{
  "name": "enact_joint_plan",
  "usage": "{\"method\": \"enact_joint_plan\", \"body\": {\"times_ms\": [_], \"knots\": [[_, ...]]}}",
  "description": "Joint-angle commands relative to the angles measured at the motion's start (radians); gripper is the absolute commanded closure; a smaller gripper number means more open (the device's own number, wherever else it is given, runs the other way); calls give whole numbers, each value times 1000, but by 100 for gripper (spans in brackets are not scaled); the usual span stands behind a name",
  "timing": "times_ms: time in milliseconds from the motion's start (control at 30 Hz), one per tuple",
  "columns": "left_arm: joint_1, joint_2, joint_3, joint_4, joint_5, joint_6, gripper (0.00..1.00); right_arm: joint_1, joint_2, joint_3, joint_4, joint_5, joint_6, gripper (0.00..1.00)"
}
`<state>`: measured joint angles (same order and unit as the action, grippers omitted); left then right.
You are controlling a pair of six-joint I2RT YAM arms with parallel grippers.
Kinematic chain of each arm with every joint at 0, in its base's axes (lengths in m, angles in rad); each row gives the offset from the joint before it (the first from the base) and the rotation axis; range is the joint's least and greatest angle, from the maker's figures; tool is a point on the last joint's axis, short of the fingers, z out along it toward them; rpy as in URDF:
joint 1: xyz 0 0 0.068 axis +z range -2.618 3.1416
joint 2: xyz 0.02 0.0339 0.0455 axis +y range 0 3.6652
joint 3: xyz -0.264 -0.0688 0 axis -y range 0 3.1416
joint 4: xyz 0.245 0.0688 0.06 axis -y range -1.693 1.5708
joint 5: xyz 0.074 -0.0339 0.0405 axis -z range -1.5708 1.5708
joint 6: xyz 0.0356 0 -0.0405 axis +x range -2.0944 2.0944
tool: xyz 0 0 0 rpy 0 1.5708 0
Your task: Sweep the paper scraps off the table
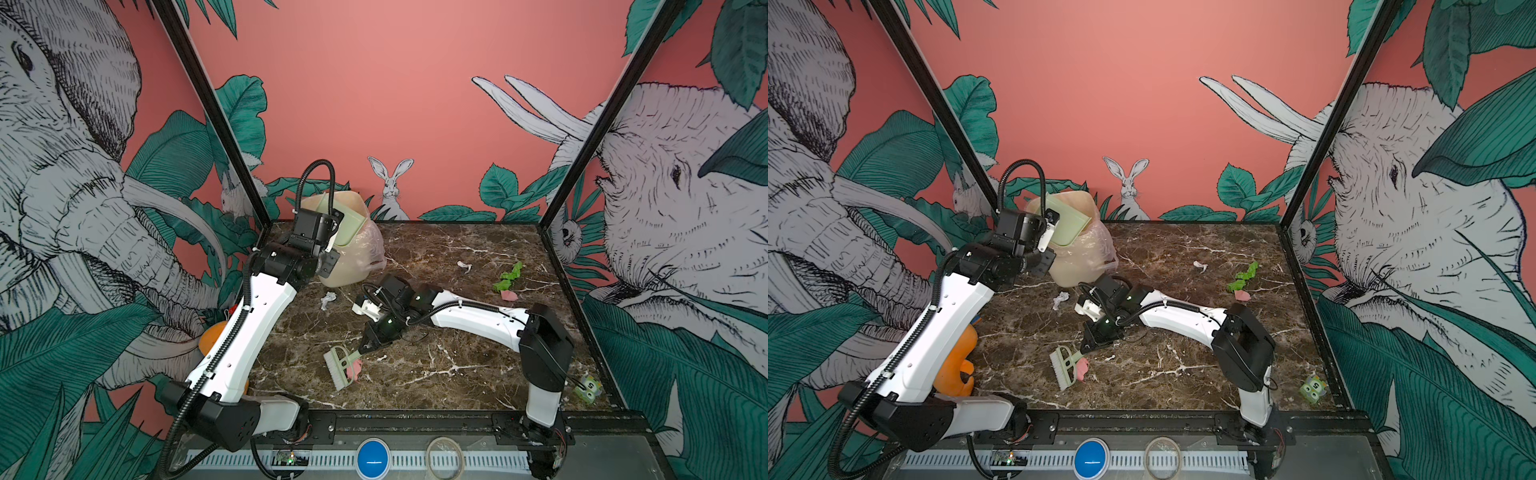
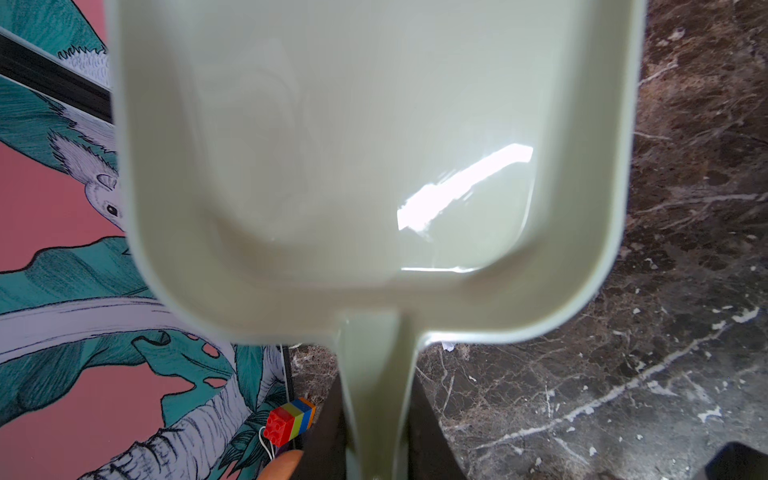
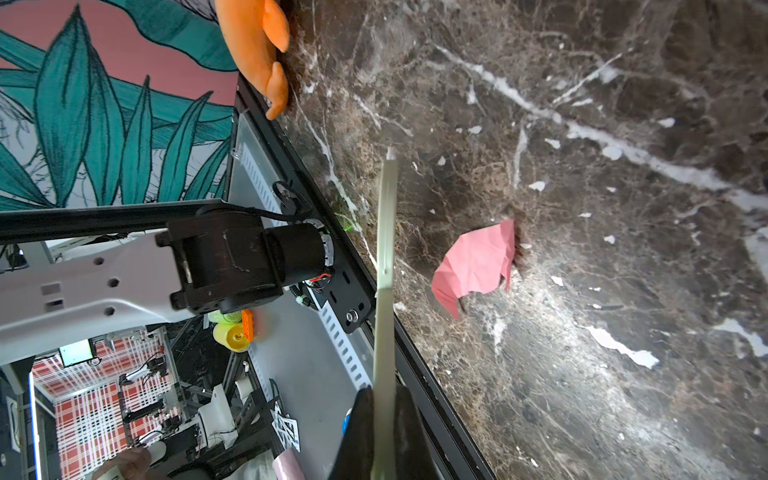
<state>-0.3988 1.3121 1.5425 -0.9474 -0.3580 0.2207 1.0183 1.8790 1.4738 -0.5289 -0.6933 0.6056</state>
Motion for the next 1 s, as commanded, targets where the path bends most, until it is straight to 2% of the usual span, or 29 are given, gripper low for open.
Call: {"method": "enact_joint_plan", "body": {"times_ms": [0,267,600,700,833,967], "knots": [[-3,-36,-20,-10,14,-23,86,-2,-7,-13,-13,20,9,100],[-3,-34,-37,2,16,-24,86,-76,-115,-154,-28,79,10,100],[-3,-43,-45,0,21,-27,86,-258,-328,-368,-136,140,-41,100],[-3,-45,-48,-2,21,-27,86,-302,-363,-379,-183,158,-66,100],[-2,-51,-55,-2,20,-30,86,-306,-376,-328,-212,150,-88,100],[-2,-66,-63,-4,19,-36,86,-277,-385,-298,-113,101,-26,100]]}}
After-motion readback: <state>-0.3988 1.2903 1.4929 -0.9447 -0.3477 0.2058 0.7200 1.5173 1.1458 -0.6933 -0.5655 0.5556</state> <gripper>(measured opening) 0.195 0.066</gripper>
